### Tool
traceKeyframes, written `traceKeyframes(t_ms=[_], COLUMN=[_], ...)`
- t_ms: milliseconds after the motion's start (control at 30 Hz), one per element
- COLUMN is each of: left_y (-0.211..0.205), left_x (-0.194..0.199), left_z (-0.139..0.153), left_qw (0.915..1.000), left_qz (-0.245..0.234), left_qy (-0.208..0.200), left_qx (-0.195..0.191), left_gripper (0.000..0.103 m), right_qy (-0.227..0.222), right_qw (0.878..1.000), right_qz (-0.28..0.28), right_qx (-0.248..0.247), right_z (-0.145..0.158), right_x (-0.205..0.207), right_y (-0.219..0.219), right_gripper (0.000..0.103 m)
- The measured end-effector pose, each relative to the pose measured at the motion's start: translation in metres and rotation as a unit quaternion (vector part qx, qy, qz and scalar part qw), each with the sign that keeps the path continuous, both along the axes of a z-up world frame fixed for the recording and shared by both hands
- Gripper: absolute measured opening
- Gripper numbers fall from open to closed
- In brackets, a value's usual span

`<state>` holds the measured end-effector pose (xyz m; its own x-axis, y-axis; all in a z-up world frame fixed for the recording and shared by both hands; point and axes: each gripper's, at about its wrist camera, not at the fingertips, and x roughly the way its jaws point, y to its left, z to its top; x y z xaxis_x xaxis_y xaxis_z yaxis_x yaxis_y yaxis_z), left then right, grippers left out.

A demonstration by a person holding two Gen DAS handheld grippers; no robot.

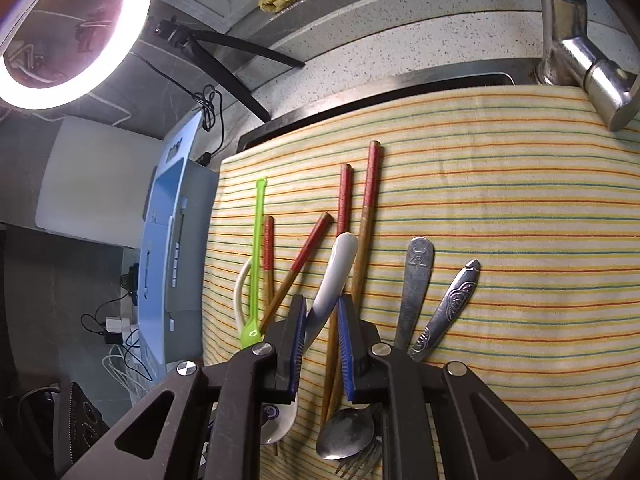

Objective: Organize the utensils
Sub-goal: 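Carry the white spoon with the left tool into the blue basket and release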

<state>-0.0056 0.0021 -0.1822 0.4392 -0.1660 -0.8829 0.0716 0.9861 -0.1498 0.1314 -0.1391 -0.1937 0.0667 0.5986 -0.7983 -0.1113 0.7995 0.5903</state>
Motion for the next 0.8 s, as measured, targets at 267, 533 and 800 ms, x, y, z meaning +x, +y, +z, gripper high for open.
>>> traceKeyframes(t_ms=[267,533,800], left_y=[0.03,0.088,0.157], left_x=[-0.012,-0.014,-0.008], left_z=[0.029,0.048,0.042], left_qw=[0.9993,0.9979,0.9973], left_qz=[0.019,0.032,0.046], left_qy=[-0.032,-0.053,-0.048], left_qx=[0.0,0.018,0.032], left_gripper=[0.009,0.009,0.009], right_qy=[-0.025,-0.048,-0.05], right_qw=[0.999,0.997,0.996], right_qz=[0.016,0.036,0.052], right_qx=[0.018,0.038,0.047], right_z=[0.034,0.061,0.056], right_x=[0.002,0.007,0.005], right_y=[0.03,0.096,0.175], right_gripper=[0.014,0.014,0.013])
